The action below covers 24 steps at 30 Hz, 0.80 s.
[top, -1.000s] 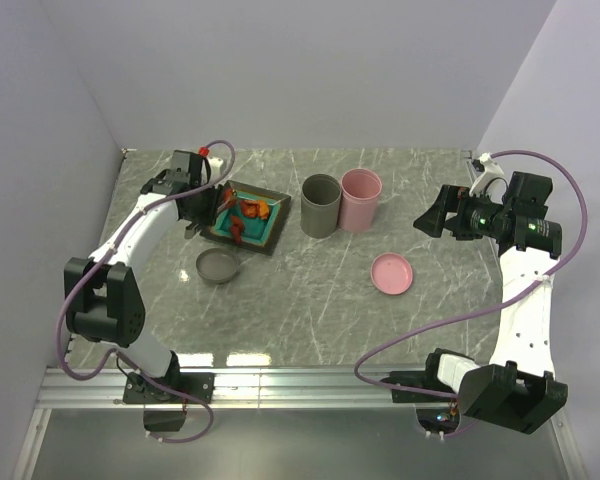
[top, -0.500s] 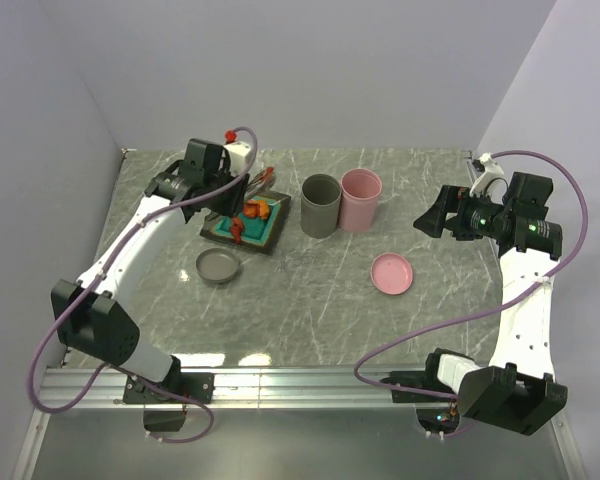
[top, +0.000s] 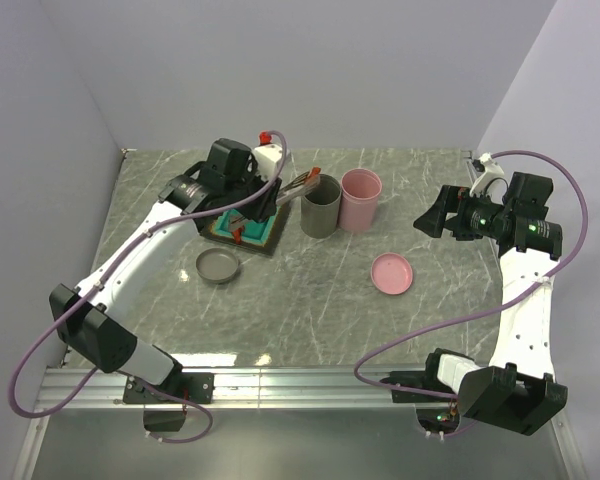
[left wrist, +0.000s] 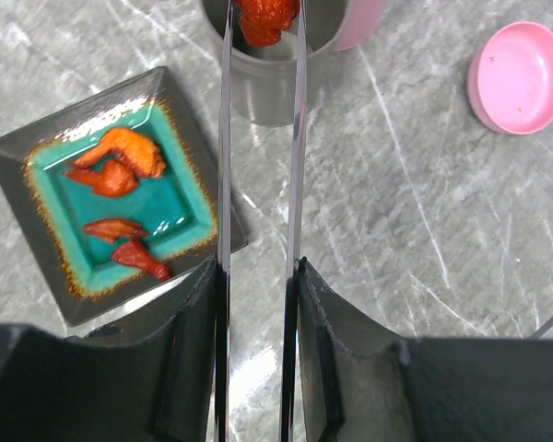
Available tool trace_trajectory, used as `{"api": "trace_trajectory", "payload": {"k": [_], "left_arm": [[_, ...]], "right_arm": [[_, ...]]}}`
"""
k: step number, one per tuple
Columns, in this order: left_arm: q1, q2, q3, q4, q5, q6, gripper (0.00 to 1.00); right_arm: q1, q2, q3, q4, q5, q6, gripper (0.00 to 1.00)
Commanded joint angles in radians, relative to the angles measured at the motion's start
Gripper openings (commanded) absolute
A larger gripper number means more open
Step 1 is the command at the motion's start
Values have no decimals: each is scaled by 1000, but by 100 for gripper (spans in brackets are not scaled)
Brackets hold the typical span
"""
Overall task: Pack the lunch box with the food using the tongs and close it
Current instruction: Place the food into the lunch box
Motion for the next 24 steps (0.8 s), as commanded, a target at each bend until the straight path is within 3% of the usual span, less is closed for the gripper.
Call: {"api": "trace_trajectory", "payload": {"k": [1,10,20,24], "left_arm": [[-13,18,67,30,31,10,31],[-35,61,99,10,14,14,35],[-35,56,111,14,31,14,59],[-33,44,126,0,20,11,60]], "right_arm": [[-8,-27,-1,17,-3,4,100],[-9,-27,2,14,0,4,100],[-9,-30,-1,14,-2,4,100],[-9,-35,-7,15,0,4,100]]}}
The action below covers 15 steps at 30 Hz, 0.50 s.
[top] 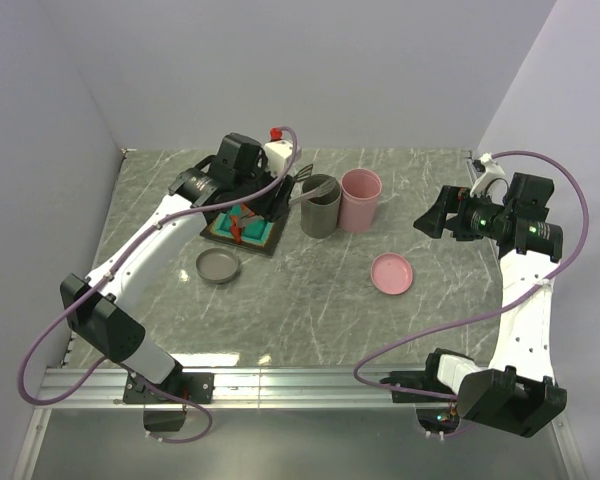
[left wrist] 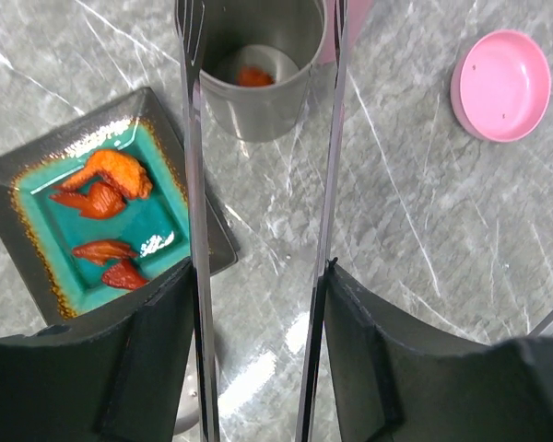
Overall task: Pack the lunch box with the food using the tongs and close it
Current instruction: Place the food into the lunch box, then pick up the food using the clamp
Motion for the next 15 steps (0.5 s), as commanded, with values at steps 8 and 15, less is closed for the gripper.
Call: {"api": "trace_trajectory", "payload": {"k": [8,15], "left_arm": [[136,-113,0,-37,91,-11,57],[308,-261,-193,-94,109,45,55]], "right_arm": [[-9,-18,1,8,-2,-4,100],[-9,-12,1,11,-10,-4,100]]}}
